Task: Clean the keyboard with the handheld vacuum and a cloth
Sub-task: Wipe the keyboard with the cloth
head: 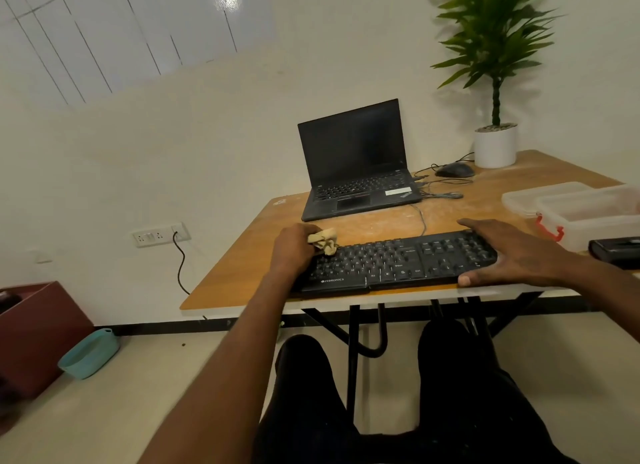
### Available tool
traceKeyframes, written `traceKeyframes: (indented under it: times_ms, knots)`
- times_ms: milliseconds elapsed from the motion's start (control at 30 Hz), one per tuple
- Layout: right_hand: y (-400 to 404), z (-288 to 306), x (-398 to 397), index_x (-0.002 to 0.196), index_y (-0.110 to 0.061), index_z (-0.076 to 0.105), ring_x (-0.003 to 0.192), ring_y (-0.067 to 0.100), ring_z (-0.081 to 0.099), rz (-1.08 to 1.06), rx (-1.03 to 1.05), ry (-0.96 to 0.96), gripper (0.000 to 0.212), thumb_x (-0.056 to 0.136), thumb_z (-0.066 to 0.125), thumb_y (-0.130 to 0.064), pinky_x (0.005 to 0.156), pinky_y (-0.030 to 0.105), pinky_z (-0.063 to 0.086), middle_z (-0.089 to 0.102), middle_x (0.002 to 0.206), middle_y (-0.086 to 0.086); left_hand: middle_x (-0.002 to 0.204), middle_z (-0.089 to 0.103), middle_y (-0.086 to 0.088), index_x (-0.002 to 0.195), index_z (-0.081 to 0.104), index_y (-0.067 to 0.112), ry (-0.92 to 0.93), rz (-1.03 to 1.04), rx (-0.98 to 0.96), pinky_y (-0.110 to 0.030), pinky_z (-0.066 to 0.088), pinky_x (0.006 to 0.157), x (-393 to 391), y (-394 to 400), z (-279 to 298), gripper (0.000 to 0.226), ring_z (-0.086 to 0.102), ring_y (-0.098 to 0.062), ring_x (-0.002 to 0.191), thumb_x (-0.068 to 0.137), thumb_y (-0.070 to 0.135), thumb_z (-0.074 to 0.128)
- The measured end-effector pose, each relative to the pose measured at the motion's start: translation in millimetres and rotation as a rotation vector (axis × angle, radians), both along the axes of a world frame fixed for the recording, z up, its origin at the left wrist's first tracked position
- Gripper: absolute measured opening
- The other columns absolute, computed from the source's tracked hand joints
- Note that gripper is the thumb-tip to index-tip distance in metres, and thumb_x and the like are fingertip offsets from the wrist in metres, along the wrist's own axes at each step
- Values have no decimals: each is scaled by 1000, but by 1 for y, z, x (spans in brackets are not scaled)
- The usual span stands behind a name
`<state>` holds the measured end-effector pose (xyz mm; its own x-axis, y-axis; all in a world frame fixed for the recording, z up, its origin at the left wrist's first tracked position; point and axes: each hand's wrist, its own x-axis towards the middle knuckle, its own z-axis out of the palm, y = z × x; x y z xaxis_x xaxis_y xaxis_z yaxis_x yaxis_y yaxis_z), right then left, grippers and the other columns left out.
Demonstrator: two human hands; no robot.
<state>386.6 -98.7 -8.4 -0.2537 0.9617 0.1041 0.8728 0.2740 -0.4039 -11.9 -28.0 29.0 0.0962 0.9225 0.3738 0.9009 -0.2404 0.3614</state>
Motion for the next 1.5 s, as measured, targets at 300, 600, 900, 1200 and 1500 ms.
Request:
traceKeyframes:
  times_ms: [300,600,900,1200,1500]
  knots:
    - [-9,5,-5,158,-41,13,143,21,34,-6,-12,29,137,43,51,-105,111,43,39,27,164,-1,114,79,-5,125,77,21,-27,-115,21,-32,51,85,78,-2,-2,32,69,-22,105,98,7,66]
    - [-7,2,-3,158,-41,14,142,20,36,-10,2,18,130,50,56,-100,109,41,40,28,163,-1,113,78,-9,123,78,19,56,25,39,-35,51,82,26,-5,0,32,69,-28,106,95,6,68]
    - [-9,3,-4,159,-39,15,143,21,35,-5,6,30,130,50,57,-98,110,42,38,28,163,-1,115,78,-4,126,76,20,-35,-156,34,-33,54,86,99,-18,-5,37,69,-21,107,97,2,63]
    - [-6,0,-1,158,-41,14,143,20,34,-3,15,32,129,52,58,-99,111,44,38,28,163,-3,110,79,-5,121,78,21,17,-48,22,-32,51,79,65,-14,0,30,69,-20,99,97,8,68]
    - [-5,1,-1,158,-41,15,143,22,34,-4,18,17,129,51,56,-101,113,48,39,29,163,-2,111,79,-3,122,78,23,-49,-93,-1,-28,47,77,92,-27,-2,31,70,-20,102,97,7,67]
